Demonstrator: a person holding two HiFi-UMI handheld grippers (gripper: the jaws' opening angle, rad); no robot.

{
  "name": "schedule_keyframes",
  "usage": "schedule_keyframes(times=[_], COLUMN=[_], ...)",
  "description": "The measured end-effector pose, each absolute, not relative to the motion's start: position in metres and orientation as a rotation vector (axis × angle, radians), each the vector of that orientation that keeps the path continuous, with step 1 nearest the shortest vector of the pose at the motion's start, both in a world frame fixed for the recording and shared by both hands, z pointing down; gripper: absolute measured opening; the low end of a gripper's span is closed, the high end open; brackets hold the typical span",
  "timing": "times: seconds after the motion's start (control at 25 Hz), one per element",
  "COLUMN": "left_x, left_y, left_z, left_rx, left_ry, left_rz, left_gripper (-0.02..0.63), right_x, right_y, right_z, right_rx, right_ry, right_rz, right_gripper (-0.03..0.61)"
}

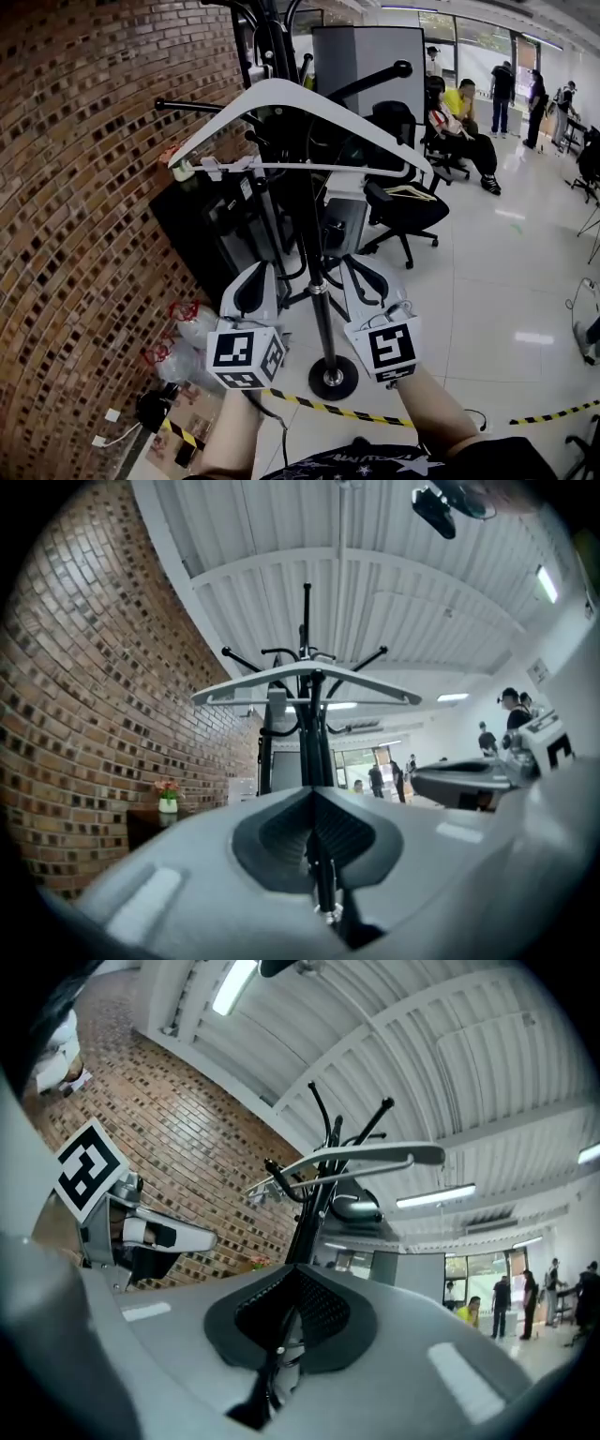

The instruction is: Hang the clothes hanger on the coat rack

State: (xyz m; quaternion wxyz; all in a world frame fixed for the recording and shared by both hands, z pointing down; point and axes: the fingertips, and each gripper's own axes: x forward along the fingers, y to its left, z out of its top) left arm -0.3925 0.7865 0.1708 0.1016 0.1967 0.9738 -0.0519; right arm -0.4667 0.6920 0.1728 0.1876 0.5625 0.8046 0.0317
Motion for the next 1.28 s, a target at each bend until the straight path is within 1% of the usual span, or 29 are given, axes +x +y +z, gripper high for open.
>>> schedule_keyframes(times=[0.2, 0.44, 0.64, 0.72, 1.08, 1.28], left_x=[-0.406, -0.412, -0.392, -0.389, -0.417, -0.417], left_y=[0.787, 0.782, 0.792, 0.789, 0.766, 0.762], left_z=[0.211, 0.234, 0.256, 0.258, 0.244, 0.245], left_rx=[0.614, 0.608, 0.67, 0.686, 0.64, 0.641], left_ry=[2.977, 3.008, 3.03, 3.029, 3.004, 3.027], left_rz=[-0.033, -0.001, 0.035, 0.039, 0.031, 0.031], left_gripper=[0.005, 0.005, 0.005, 0.005, 0.005, 0.005], right_x=[-0.473, -0.469, -0.447, -0.445, -0.466, -0.472], right_y=[0.708, 0.725, 0.738, 0.735, 0.715, 0.717], right_z=[0.217, 0.242, 0.262, 0.268, 0.269, 0.274], right_rx=[1.742, 1.853, 1.939, 1.96, 1.966, 1.976], right_ry=[2.331, 2.34, 2.345, 2.352, 2.341, 2.355], right_rz=[0.077, 0.094, 0.074, 0.086, 0.152, 0.144], right_gripper=[0.008, 0.008, 0.008, 0.008, 0.008, 0.008])
